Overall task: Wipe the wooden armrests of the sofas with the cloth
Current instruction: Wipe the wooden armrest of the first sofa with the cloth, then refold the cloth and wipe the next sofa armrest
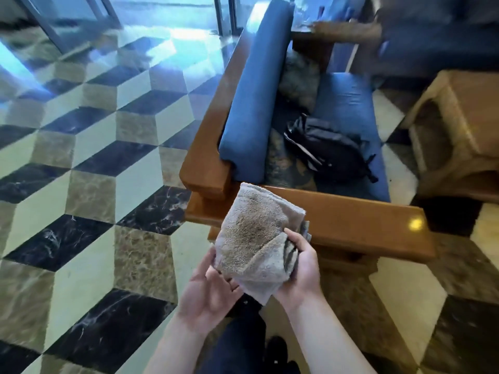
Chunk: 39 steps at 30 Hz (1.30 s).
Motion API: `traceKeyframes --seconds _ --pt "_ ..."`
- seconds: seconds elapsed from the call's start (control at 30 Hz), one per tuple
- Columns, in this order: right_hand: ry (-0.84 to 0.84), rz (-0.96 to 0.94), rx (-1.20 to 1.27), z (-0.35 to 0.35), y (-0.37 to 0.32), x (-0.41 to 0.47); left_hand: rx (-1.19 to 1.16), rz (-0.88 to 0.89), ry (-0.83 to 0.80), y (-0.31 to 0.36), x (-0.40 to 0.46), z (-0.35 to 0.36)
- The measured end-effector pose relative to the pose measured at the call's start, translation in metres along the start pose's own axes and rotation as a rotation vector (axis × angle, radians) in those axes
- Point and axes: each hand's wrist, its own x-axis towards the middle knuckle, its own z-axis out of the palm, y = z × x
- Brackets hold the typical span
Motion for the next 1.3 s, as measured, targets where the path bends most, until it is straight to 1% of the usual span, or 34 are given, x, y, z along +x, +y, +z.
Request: traceKeyframes --seconds 0.1,0.23,0.3,0.37,0.43,0.47,0.5,0.53,0.57,0.6,0.63,0.67,0.73,0.77,0.87,1.0,1.13,1.2,1.3 --pt "-0.095 -0.05 -0.01 0.021 0.006 -0.018 -0.001 0.07 -0.066 0.016 -0.029 0.005" --pt "-0.196 -0.057 -0.088 0.055 0.022 -0.017 0.052 0.18 -0.049 0.053 -0.044 0.011" --pt "-0.2 -0.029 -0.146 0.071 0.034 -0.006 0.03 0.245 -0.032 0.077 -0.043 0.012" --pt "-0.152 -0.003 -0.176 0.089 0.046 0.009 -0.004 0.313 -0.033 0.106 -0.042 0.008" --pt "-0.112 -0.002 -0.181 0.113 0.064 0.027 -0.003 0.384 0.005 0.138 -0.039 -0.001" --pt "-0.102 -0.012 -0.182 0.128 0.074 0.038 0.082 0.437 0.079 0.153 -0.038 -0.006" --pt "-0.1 -0.018 -0.167 0.142 0.085 0.048 0.271 0.532 0.206 0.165 -0.037 -0.014" --pt "-0.095 -0.018 -0.159 0.16 0.1 0.061 0.531 0.688 0.391 0.181 -0.037 -0.025" --pt "-0.09 -0.021 -0.149 0.178 0.115 0.074 0.811 0.898 0.543 0.195 -0.041 -0.033" --pt "-0.076 -0.02 -0.148 0.195 0.13 0.086 1.069 1.116 0.597 0.211 -0.045 -0.039" --pt "-0.064 -0.018 -0.144 0.21 0.144 0.096 1.282 1.266 0.556 0.225 -0.048 -0.043" --pt "-0.053 -0.008 -0.15 0.23 0.162 0.109 1.441 1.324 0.465 0.246 -0.05 -0.047" --pt "-0.009 0.037 -0.141 0.262 0.195 0.129 1.652 1.289 0.315 0.282 -0.056 -0.05" --pt "0.009 0.048 -0.138 0.285 0.218 0.145 1.704 1.278 0.288 0.312 -0.057 -0.056" --pt "0.03 0.013 -0.071 0.32 0.25 0.172 1.784 1.333 0.321 0.366 -0.059 -0.056" --pt "0.008 -0.002 0.002 0.368 0.282 0.211 1.837 1.318 0.303 0.436 -0.053 -0.069" --pt "-0.007 -0.022 0.011 0.408 0.288 0.255 1.794 1.303 0.313 0.492 -0.03 -0.071" --pt "-0.025 -0.028 -0.003 0.425 0.288 0.277 1.813 1.286 0.319 0.515 -0.018 -0.066" --pt "-0.028 -0.02 -0.008 0.455 0.284 0.323 1.9 1.357 0.322 0.559 0.014 -0.058"
